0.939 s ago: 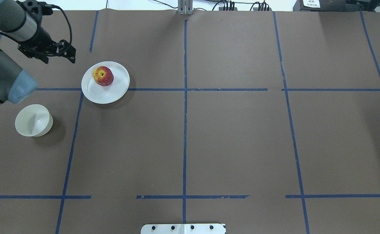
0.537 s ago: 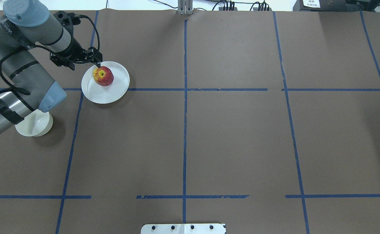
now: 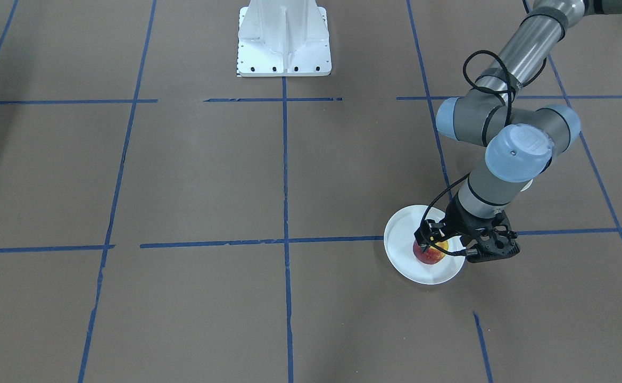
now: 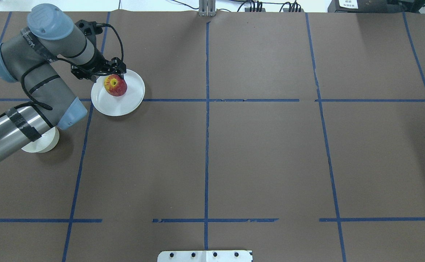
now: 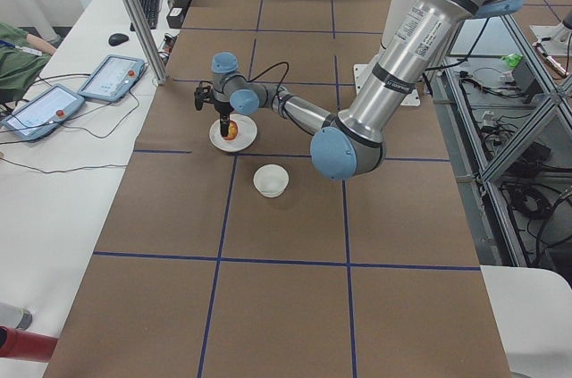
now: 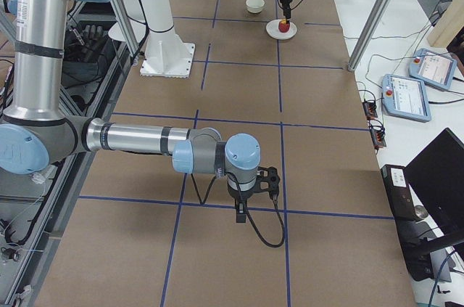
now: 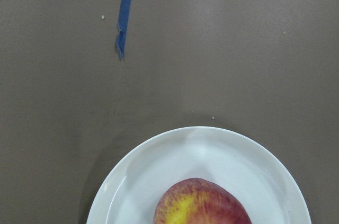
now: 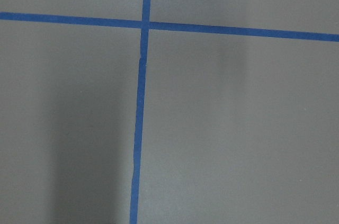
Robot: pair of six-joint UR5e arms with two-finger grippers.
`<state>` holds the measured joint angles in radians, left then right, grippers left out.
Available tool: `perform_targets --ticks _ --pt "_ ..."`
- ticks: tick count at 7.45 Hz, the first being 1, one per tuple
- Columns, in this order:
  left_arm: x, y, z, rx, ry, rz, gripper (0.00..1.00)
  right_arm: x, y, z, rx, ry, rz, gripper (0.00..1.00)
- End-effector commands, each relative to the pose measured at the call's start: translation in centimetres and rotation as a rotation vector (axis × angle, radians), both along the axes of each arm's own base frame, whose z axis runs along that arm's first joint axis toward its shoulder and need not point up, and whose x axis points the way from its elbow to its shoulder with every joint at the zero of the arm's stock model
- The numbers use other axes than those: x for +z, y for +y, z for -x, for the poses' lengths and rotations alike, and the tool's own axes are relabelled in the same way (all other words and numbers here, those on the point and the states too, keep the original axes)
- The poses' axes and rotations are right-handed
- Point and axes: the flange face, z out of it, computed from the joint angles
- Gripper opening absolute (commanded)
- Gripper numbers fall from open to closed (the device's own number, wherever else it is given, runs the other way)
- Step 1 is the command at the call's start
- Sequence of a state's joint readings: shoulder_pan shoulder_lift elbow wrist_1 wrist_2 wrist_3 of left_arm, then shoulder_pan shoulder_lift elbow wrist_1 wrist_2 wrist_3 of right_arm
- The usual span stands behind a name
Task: Move apple from plate to bowl
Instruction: 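Lower the left gripper and close it around the apple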
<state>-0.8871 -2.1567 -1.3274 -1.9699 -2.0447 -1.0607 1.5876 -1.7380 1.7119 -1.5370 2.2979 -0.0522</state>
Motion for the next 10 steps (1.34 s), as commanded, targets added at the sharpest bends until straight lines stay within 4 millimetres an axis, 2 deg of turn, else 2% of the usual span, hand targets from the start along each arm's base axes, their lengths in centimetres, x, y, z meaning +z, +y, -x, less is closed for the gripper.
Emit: perform_targets --ticks 1,4,5,6,7,8,9,10 --pt "0.6 0.5 -1.6 0.007 -0.007 0.003 1.00 0.0 0.0 0.0 0.000 0.000 0.000 1.00" --pt "1.8 1.0 -3.0 -0.003 -0.023 0.001 1.00 0.0 0.0 0.1 -0.001 0.000 0.000 1.00" --pt "1.8 1.0 -3.1 -0.004 -0.022 0.002 0.89 0.0 0.0 0.0 0.000 0.000 0.000 1.00" --pt "1.6 0.9 -3.1 0.000 -0.020 -0.003 0.48 0.0 0.0 0.0 0.000 0.000 0.000 1.00" --pt "1.2 0.8 -3.2 0.003 -0.016 -0.003 0.18 0.0 0.0 0.1 -0.001 0.000 0.000 1.00" --pt "1.2 0.7 -3.1 0.005 -0.014 -0.003 0.04 0.0 0.0 0.0 0.000 0.000 0.000 1.00" --pt "0.7 -0.4 -0.8 -0.004 0.005 0.005 0.05 0.1 0.0 0.0 0.000 0.000 0.002 1.00" --pt "0.5 -0.2 1.4 0.067 0.052 0.013 0.05 0.0 0.0 0.0 0.000 0.002 0.000 1.00"
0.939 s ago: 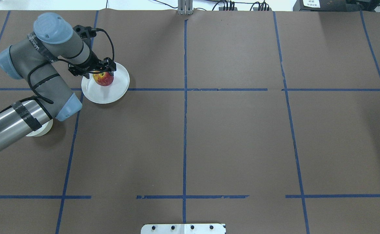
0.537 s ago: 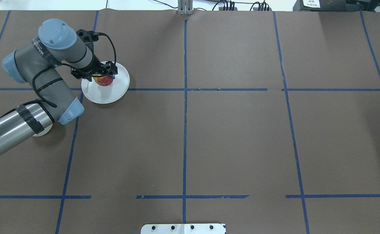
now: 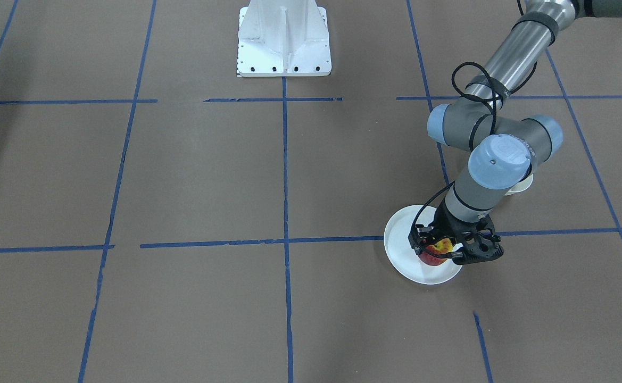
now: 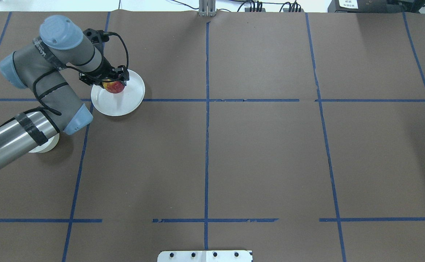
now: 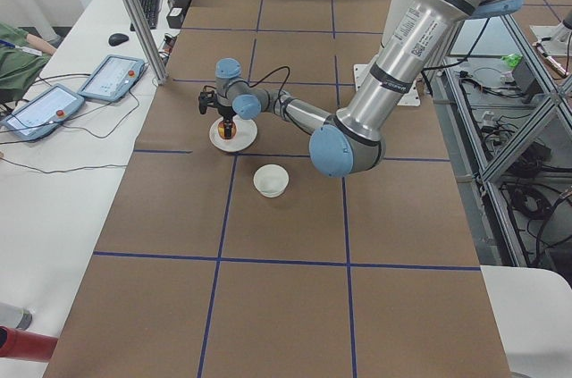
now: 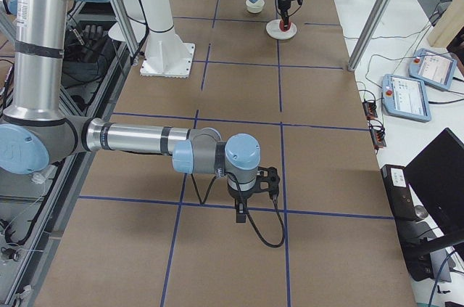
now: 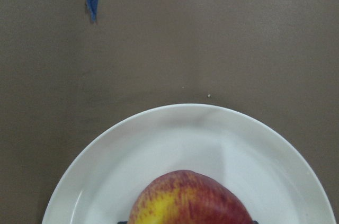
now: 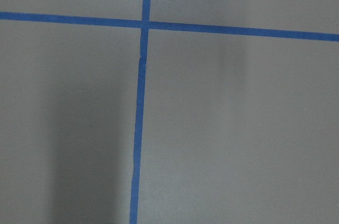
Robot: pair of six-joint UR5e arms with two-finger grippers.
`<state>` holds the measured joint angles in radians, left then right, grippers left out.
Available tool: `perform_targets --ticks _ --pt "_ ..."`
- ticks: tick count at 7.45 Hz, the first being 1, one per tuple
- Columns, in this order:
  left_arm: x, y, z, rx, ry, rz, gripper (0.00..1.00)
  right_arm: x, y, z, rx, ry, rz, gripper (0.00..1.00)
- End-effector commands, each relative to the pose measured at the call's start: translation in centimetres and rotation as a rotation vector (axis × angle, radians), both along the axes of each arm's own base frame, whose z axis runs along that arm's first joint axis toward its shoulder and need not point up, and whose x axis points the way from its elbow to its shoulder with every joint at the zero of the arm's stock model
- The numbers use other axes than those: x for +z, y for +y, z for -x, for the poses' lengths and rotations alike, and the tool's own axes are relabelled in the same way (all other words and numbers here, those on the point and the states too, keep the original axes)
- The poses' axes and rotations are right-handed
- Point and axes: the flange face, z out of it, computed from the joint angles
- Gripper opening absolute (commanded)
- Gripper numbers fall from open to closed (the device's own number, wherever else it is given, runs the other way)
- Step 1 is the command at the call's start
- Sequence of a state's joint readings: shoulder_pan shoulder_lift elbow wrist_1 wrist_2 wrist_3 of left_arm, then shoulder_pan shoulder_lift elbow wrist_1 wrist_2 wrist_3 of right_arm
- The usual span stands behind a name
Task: Move apple from plate to bowl
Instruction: 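Lower the left gripper and close it around the apple, then lift the apple with the left gripper and carry it over the white bowl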
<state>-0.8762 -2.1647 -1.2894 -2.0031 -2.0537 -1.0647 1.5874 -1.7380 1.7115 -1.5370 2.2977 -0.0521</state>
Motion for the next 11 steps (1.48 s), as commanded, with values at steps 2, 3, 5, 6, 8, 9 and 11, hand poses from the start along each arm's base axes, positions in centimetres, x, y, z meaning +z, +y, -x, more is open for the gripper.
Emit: perform_targets --ticks 2,3,5,6,8,9,11 --pt "0.1 1.2 9.4 0.097 0.001 -0.062 0.05 0.0 0.0 0.0 0.000 0.000 0.000 1.00" --pt "0.1 2.9 12.0 0.144 -0.037 -0.095 0.05 0.0 0.0 0.0 0.000 0.000 0.000 1.00" --pt "3.3 8.9 16.6 0.165 -0.063 -0.111 0.04 0.0 0.0 0.0 0.000 0.001 0.000 1.00" --pt "5.0 11.3 18.0 0.161 -0.072 -0.092 0.04 0.0 0.0 0.0 0.000 0.001 0.000 1.00" --pt "9.2 13.6 19.5 0.060 -0.091 -0.071 0.04 0.0 0.0 0.0 0.000 0.000 0.000 1.00" --pt "11.3 14.3 19.0 0.029 -0.070 -0.077 0.04 0.1 0.0 0.0 0.000 0.000 0.001 1.00" --pt "13.4 15.6 15.7 0.036 -0.039 -0.040 0.04 0.0 0.0 0.0 0.000 0.000 0.000 1.00"
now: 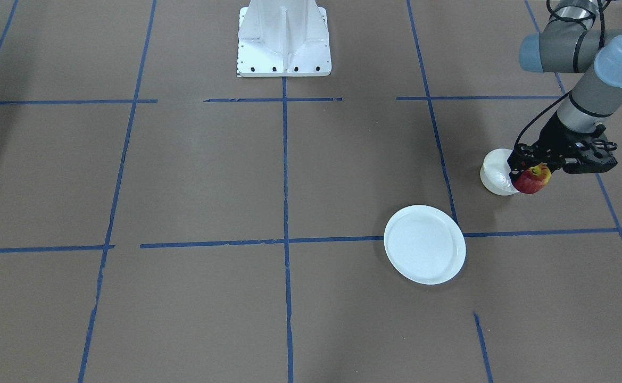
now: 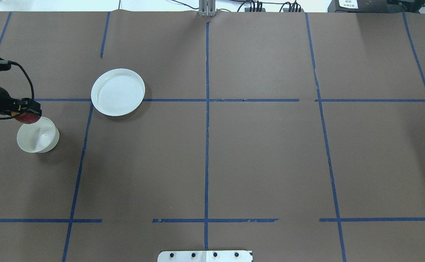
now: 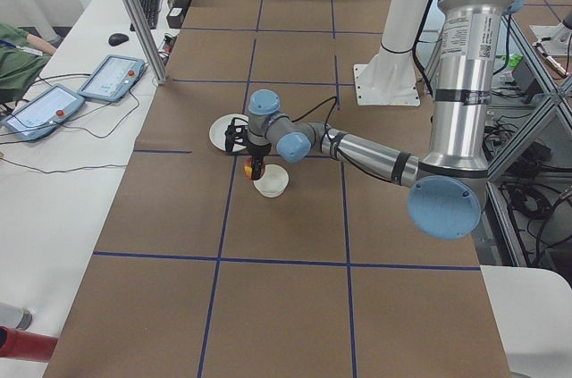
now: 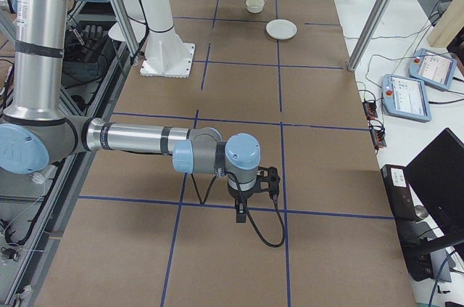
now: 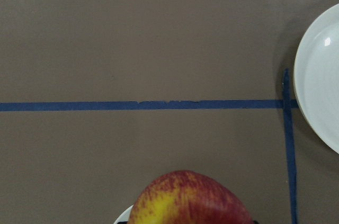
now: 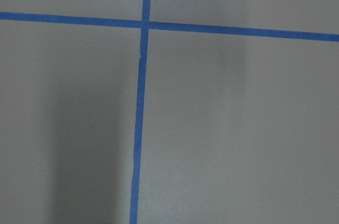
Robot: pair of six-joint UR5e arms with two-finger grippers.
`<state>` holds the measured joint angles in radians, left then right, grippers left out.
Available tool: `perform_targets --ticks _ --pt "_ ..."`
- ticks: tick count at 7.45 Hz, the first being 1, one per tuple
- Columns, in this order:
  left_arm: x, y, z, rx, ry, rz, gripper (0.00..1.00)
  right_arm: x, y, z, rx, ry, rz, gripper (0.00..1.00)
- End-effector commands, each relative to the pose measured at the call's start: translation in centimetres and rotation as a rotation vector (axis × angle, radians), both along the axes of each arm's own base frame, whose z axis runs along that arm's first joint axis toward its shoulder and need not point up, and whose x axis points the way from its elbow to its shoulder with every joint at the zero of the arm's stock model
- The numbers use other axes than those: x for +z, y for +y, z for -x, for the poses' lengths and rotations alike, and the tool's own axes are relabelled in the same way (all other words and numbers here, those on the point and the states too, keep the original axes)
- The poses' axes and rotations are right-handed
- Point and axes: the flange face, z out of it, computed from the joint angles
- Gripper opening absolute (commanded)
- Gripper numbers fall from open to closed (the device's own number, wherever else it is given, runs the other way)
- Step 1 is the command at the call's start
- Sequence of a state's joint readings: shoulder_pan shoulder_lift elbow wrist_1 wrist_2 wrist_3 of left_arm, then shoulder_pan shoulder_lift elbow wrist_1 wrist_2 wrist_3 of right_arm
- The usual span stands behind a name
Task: Move apple from plate to bowl
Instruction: 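Lift the apple with the left gripper and carry it over the white bowl, then lower the apple into the white bowl and open the left gripper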
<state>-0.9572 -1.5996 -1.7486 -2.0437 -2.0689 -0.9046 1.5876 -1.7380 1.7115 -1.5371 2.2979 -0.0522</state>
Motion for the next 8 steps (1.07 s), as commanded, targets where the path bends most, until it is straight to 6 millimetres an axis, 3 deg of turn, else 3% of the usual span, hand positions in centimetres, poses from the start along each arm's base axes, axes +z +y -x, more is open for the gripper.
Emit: perform_targets --ticks 1,3,6,7,8 --pt "1.3 1.4 -2.4 0.011 0.019 0.021 0.04 0.1 0.0 0.0 0.000 0.000 0.001 1.00" --pt "2.8 3.3 -1.4 0.025 0.013 0.020 0.04 0.0 0.0 0.0 0.000 0.000 0.000 1.00" --pt "3.4 3.9 -2.6 0.046 0.008 0.033 0.06 0.0 0.0 0.0 0.000 0.001 0.000 1.00" --pt "3.1 4.0 -3.1 0.055 0.011 0.030 0.16 0.0 0.0 0.0 0.000 0.000 0.000 1.00" --pt "3.0 3.9 -3.2 0.060 0.013 0.025 0.53 0.1 0.0 0.0 0.000 0.000 0.001 1.00"
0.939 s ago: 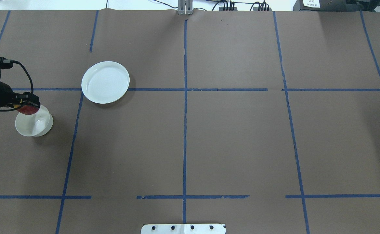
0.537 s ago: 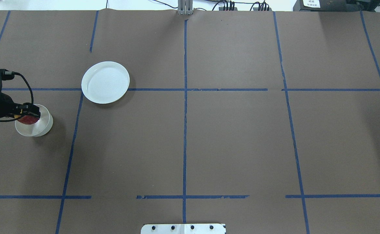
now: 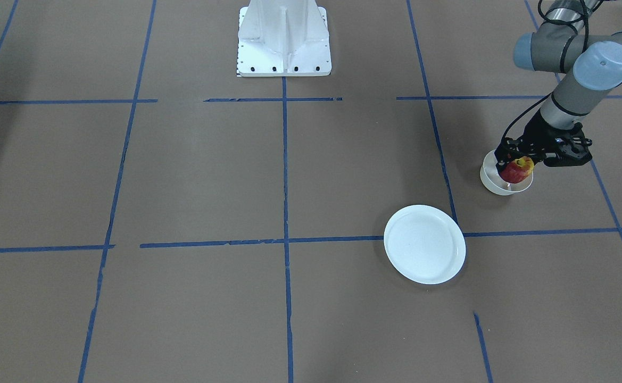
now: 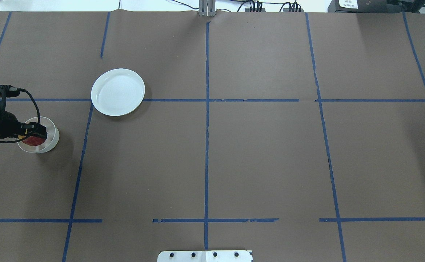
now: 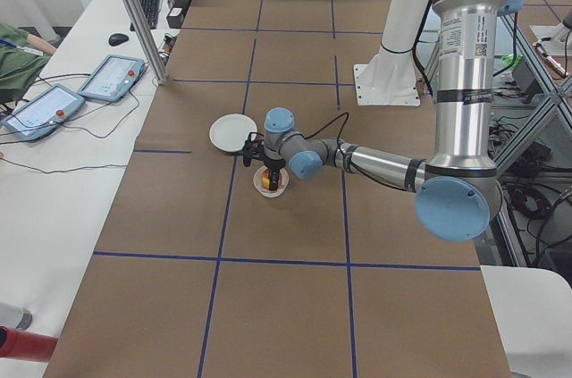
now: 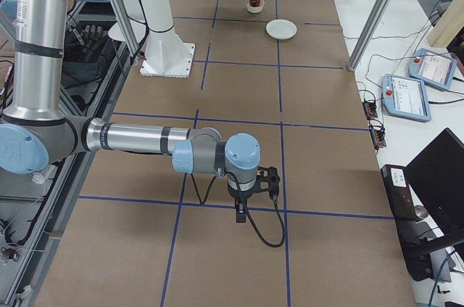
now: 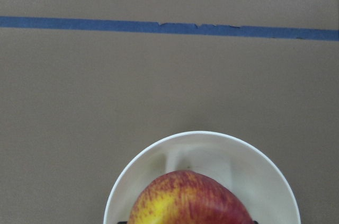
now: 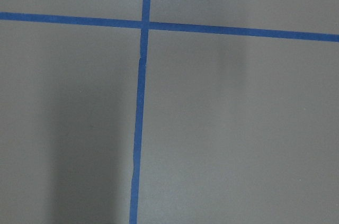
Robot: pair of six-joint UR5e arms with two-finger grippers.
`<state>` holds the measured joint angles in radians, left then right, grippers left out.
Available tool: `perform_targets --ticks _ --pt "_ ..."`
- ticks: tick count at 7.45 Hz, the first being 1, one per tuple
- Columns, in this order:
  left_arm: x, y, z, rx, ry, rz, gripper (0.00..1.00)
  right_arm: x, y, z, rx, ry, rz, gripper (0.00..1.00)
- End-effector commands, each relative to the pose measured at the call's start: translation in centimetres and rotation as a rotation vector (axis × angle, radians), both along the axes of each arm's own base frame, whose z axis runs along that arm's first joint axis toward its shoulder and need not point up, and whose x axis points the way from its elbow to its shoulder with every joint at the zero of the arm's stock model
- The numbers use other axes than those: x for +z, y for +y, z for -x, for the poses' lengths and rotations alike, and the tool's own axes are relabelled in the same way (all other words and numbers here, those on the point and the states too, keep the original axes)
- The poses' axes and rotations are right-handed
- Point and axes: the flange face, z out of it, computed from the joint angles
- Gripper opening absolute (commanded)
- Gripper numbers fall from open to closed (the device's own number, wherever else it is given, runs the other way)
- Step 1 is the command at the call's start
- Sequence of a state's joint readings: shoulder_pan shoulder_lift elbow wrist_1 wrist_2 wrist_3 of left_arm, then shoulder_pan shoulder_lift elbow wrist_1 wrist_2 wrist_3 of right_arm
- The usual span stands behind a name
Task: Move apple from plate to bowl
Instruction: 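Lower the apple into the white bowl and open the left gripper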
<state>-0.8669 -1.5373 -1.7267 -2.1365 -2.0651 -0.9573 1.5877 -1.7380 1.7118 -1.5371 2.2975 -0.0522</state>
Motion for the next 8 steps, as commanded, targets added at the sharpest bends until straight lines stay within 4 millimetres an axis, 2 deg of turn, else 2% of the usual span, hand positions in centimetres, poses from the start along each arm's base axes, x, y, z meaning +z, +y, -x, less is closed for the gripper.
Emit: perform_targets --ticks 1,2,4,6,7,8 --pt "-0.2 0.0 -0.3 0.007 0.002 -0.005 0.95 0.0 0.0 0.0 0.000 0.000 0.000 1.00" --pt "-0.1 0.0 -0.3 0.010 0.003 -0.001 0.99 0.0 0.0 0.0 0.000 0.000 0.000 1.00" --pt "-0.2 0.0 -0.3 0.015 0.006 -0.001 0.99 0.0 0.0 0.0 0.000 0.000 0.000 1.00" --pt "-1.0 0.3 0.9 0.063 -0.004 -0.063 0.99 0.0 0.0 0.1 -0.001 0.000 0.000 1.00" --pt "-0.3 -0.9 2.9 0.095 -0.044 -0.109 0.99 0.1 0.0 0.0 0.000 0.000 0.001 1.00" --pt "0.3 -3.1 7.5 0.124 -0.111 -0.169 0.99 0.0 0.0 0.1 -0.001 0.000 0.000 1.00"
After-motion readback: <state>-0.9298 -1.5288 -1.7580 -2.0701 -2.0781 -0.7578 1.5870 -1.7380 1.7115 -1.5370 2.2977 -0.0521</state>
